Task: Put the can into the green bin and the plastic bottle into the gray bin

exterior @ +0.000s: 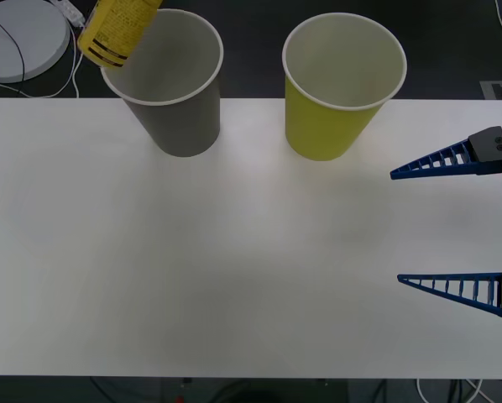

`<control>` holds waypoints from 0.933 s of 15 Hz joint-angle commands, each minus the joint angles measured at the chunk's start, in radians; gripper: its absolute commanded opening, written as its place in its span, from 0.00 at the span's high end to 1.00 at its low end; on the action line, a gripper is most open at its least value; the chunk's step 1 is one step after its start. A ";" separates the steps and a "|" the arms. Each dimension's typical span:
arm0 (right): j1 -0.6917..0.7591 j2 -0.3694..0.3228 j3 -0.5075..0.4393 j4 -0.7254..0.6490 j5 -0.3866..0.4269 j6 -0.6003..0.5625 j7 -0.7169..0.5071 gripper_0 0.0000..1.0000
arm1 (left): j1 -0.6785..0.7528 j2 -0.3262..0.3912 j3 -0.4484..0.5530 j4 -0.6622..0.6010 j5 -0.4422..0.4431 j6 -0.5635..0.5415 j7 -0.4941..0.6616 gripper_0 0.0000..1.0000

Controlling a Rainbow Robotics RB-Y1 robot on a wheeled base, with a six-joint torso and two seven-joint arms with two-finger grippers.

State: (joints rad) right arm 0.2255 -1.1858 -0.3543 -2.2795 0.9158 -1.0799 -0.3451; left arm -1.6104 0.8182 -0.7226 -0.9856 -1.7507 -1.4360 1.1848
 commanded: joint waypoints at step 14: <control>0.000 0.000 0.000 0.000 0.000 0.000 0.000 0.00 | -0.022 -0.086 0.000 0.073 -0.044 0.031 -0.022 0.52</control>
State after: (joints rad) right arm 0.2255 -1.1858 -0.3543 -2.2795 0.9158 -1.0799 -0.3451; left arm -1.6322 0.7317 -0.7225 -0.9125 -1.7965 -1.4053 1.1668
